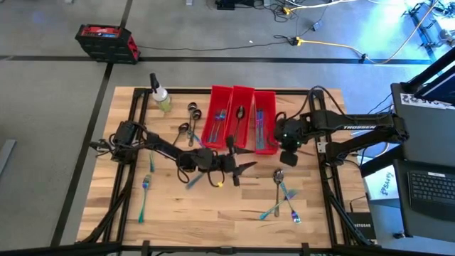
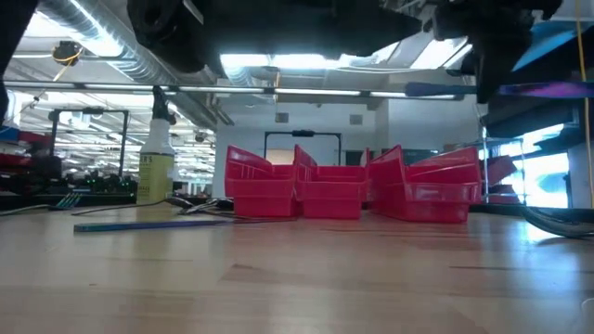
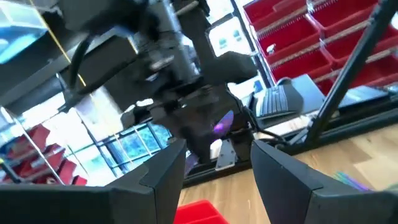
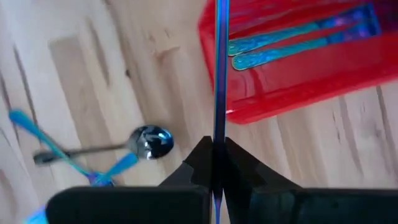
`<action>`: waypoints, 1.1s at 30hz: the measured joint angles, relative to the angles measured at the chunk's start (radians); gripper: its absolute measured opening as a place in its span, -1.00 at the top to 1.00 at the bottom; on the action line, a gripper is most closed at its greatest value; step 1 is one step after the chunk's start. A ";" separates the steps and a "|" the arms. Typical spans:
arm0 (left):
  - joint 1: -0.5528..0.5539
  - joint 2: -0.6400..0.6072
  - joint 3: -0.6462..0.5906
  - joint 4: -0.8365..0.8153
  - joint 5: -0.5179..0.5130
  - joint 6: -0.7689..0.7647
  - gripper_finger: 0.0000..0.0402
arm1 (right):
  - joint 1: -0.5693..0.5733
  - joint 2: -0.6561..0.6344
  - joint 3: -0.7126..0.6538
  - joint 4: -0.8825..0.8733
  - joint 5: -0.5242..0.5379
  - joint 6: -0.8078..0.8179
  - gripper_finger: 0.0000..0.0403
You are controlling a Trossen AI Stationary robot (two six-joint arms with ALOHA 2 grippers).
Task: Sort silverware
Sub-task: Put the blue knife into the right red silverware bin
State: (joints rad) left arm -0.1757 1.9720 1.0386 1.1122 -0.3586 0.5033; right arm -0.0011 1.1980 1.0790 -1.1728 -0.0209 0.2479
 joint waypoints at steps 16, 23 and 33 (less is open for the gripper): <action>0.104 -0.001 0.029 -0.148 0.241 -0.211 0.16 | 0.199 0.096 0.110 0.003 0.230 -0.126 1.00; 0.128 -0.001 0.064 -0.167 0.263 -0.205 0.16 | 0.198 0.096 0.112 0.034 0.240 -0.148 1.00; 0.133 -0.001 0.137 -0.313 0.290 -0.123 0.49 | 0.198 0.099 0.111 0.038 0.272 -0.144 1.00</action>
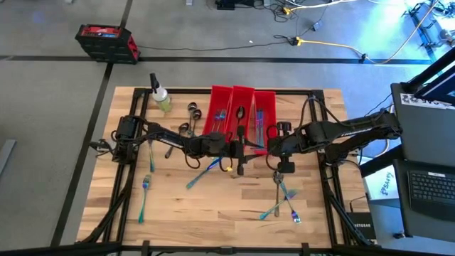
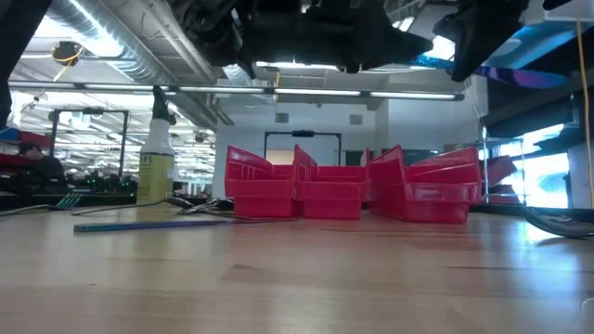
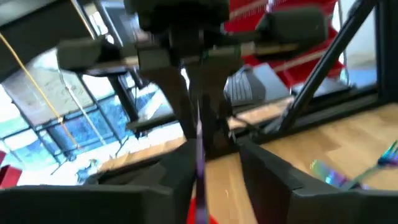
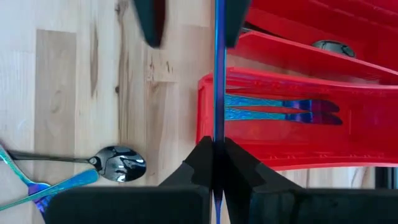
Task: Sort silverware
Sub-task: Put the blue knife into the right red silverware bin
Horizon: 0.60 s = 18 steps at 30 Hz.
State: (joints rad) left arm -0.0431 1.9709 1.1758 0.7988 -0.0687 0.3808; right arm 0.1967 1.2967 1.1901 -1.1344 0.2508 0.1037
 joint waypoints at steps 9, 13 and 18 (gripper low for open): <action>0.009 0.000 0.009 -0.023 -0.015 0.033 0.96 | 0.000 0.001 -0.001 -0.001 0.002 0.042 1.00; 0.014 0.000 0.008 -0.033 -0.012 0.041 0.88 | 0.000 0.001 -0.001 -0.001 0.004 0.050 1.00; 0.013 0.000 0.008 -0.024 -0.012 0.048 0.78 | 0.000 0.001 -0.001 0.000 0.008 0.050 1.00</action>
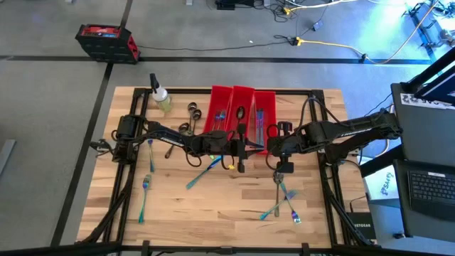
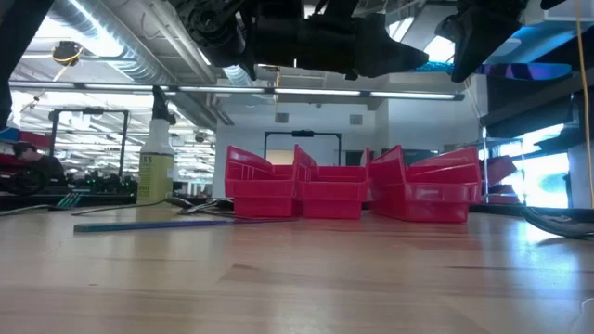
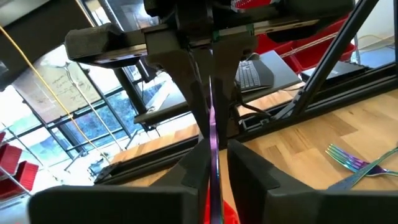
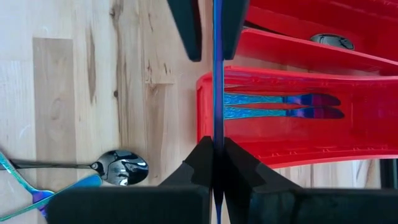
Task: Sort silverware
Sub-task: Put the blue knife into the right red silverware bin
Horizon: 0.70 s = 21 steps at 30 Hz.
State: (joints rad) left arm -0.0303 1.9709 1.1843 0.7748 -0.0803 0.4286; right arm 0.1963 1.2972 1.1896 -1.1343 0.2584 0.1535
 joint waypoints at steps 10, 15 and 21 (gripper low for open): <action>-0.002 0.000 0.000 0.011 -0.008 -0.021 0.35 | -0.001 0.000 0.000 0.001 0.011 0.003 1.00; 0.000 0.000 -0.001 -0.005 -0.032 -0.020 0.26 | -0.001 -0.001 0.000 0.000 0.011 0.003 1.00; 0.000 0.001 -0.001 -0.002 -0.037 -0.020 0.38 | -0.001 -0.001 0.000 0.000 0.010 0.002 1.00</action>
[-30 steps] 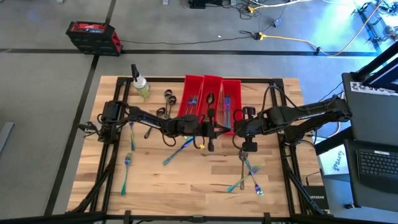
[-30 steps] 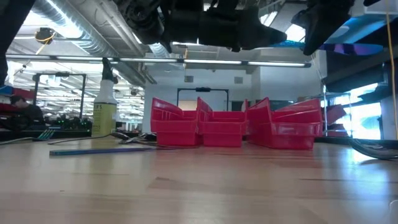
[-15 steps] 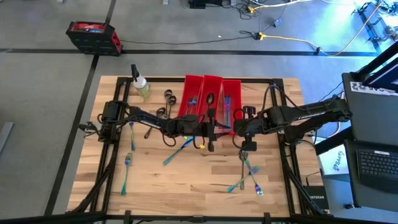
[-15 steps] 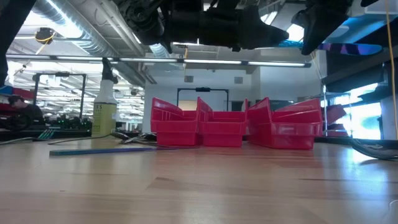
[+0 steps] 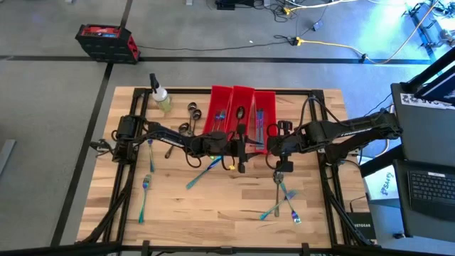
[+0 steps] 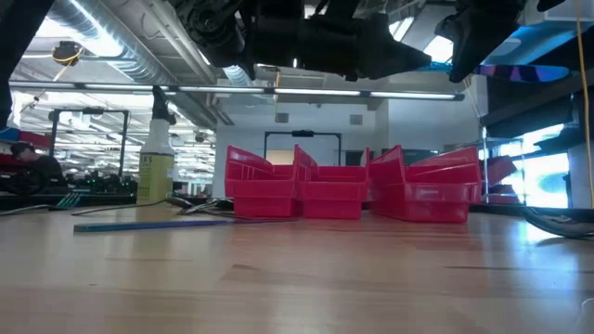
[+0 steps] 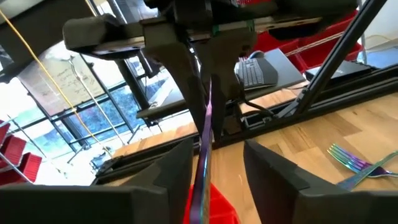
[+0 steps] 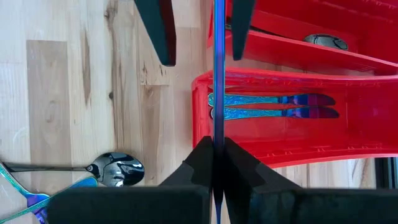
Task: Sort silverware
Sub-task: Put the blue knife into the right red silverware bin
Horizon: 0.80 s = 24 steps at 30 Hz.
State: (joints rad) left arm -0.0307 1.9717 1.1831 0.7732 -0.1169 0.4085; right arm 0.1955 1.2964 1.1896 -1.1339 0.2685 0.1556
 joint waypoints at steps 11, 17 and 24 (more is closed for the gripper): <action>0.001 0.000 0.000 0.002 0.006 -0.007 0.80 | 0.000 0.000 0.000 -0.001 -0.007 -0.003 1.00; 0.014 0.000 0.001 -0.035 0.003 -0.003 0.97 | 0.000 0.000 0.000 -0.001 -0.001 -0.009 1.00; 0.025 -0.002 0.002 -0.080 0.005 -0.042 0.99 | 0.000 0.000 0.009 0.004 0.018 -0.008 1.00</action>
State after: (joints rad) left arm -0.0058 1.9697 1.1847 0.6934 -0.1122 0.3663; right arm 0.1959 1.2964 1.1990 -1.1295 0.2867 0.1474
